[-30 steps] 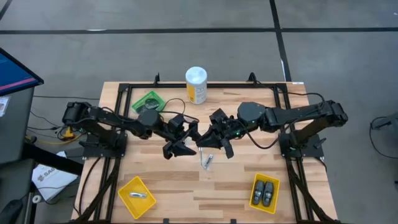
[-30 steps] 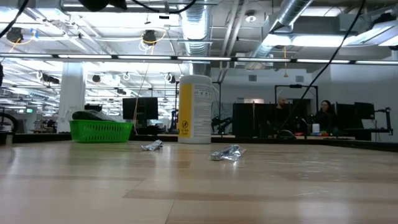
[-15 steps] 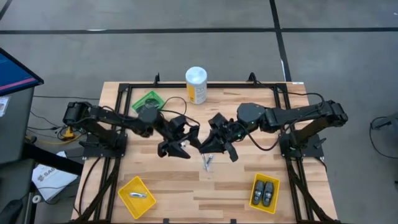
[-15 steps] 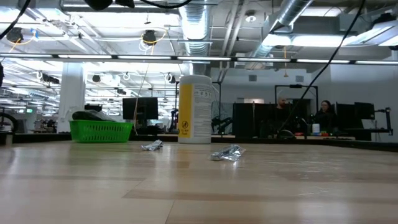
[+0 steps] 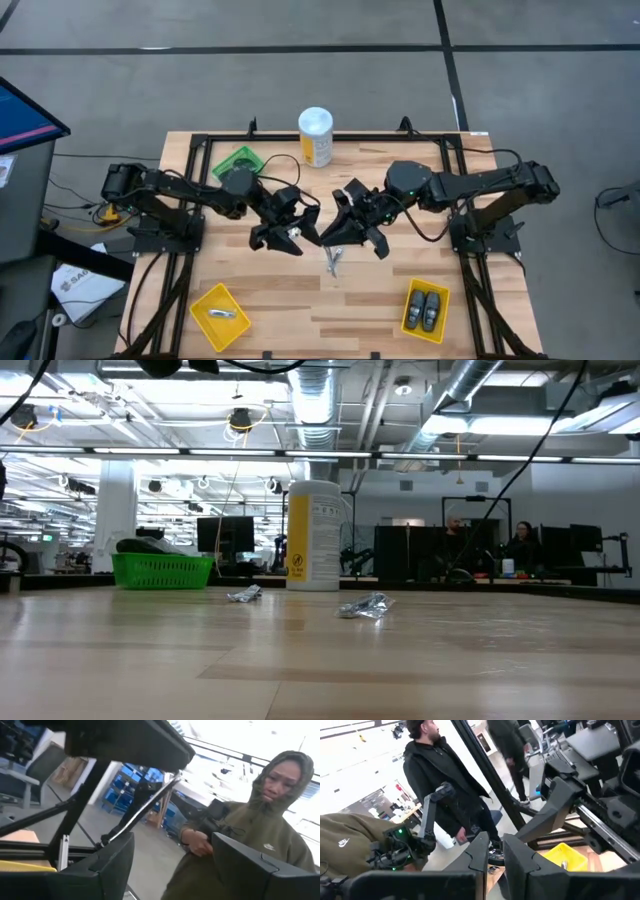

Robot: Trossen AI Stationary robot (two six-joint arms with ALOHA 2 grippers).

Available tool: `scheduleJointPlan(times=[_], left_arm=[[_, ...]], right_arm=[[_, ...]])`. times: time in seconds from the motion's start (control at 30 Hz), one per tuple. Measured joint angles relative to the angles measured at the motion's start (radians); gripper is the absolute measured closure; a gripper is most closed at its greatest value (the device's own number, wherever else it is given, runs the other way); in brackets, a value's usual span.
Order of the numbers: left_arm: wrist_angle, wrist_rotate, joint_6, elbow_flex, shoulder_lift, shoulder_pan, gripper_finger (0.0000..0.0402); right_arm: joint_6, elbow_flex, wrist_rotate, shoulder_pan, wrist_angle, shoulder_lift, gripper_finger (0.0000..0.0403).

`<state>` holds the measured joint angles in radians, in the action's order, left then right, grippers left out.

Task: Pick & Place Travel size toiletries
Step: Put the nail cutter into the left yellow bin

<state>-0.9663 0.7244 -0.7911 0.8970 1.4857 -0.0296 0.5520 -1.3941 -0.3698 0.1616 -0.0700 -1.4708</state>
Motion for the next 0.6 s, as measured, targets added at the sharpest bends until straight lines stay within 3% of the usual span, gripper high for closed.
scheduleJointPlan(times=[0.13, 0.37, 0.47, 0.6], left_arm=[[0.006, 0.053, -0.039, 0.0, 0.0, 0.0, 0.0148], [0.006, 0.059, -0.079, 0.0, 0.0, 0.0, 0.0151], [0.005, 0.015, -0.055, 0.0, 0.0, 0.006, 0.0153], [0.005, -0.127, 0.068, 0.0, 0.0, 0.021, 0.0161]], right_arm=[[-0.021, 0.0, 0.0, -0.025, 0.006, 0.007, 0.0377], [-0.15, 0.001, 0.001, -0.058, 0.019, 0.089, 0.0375], [-0.203, 0.0, 0.015, -0.068, 0.017, 0.127, 0.0377], [-0.302, 0.0, 0.105, -0.074, 0.036, 0.155, 0.0375]])
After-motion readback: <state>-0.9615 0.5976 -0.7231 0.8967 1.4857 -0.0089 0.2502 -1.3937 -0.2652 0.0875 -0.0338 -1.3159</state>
